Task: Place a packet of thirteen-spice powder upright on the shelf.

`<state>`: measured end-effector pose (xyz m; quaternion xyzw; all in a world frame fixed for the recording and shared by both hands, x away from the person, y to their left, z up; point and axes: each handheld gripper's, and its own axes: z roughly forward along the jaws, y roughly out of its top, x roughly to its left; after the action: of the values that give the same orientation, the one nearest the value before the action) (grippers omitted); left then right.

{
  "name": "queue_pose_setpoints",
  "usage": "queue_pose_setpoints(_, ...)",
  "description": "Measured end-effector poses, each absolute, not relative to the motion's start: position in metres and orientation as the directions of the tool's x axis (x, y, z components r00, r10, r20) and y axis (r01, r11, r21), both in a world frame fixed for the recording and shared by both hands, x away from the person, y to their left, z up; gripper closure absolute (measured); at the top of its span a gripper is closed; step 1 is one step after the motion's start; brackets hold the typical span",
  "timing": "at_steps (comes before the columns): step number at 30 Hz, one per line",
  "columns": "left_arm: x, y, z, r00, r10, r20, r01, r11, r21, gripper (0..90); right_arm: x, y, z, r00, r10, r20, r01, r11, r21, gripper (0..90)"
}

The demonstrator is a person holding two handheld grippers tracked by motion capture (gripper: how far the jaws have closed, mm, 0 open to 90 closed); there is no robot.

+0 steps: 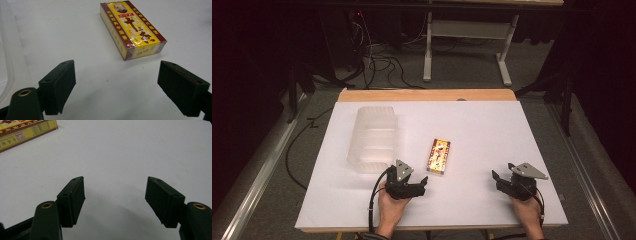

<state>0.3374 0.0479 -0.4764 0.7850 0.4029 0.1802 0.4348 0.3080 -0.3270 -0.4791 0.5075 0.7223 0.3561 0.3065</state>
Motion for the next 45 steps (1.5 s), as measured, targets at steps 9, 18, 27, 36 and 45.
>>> queue_pose_setpoints(9,0.338,0.046,-0.463,0.616,0.784,-0.082,0.473,-0.285,0.834,15.2,0.307,-0.327,-0.479,-0.292,0.953,-0.086,0.51,0.231,0.829,32.2)
queue_pose_setpoints(18,0.342,0.038,-0.449,0.622,0.781,-0.052,0.465,-0.315,0.828,15.4,0.306,-0.328,-0.479,-0.284,0.956,-0.08,0.497,0.218,0.84,31.8)
queue_pose_setpoints(27,0.352,0.024,-0.436,0.637,0.77,-0.034,0.45,-0.336,0.828,15.5,0.305,-0.329,-0.478,-0.281,0.957,-0.075,0.491,0.21,0.845,31.5)
queue_pose_setpoints(36,0.363,0.013,-0.426,0.651,0.758,-0.026,0.445,-0.354,0.823,15.6,0.305,-0.329,-0.479,-0.284,0.955,-0.079,0.49,0.216,0.845,31.5)
queue_pose_setpoints(45,0.38,-0.005,-0.425,0.651,0.759,-0.014,0.472,-0.391,0.79,15.8,0.305,-0.329,-0.479,-0.283,0.956,-0.077,0.49,0.213,0.845,31.4)
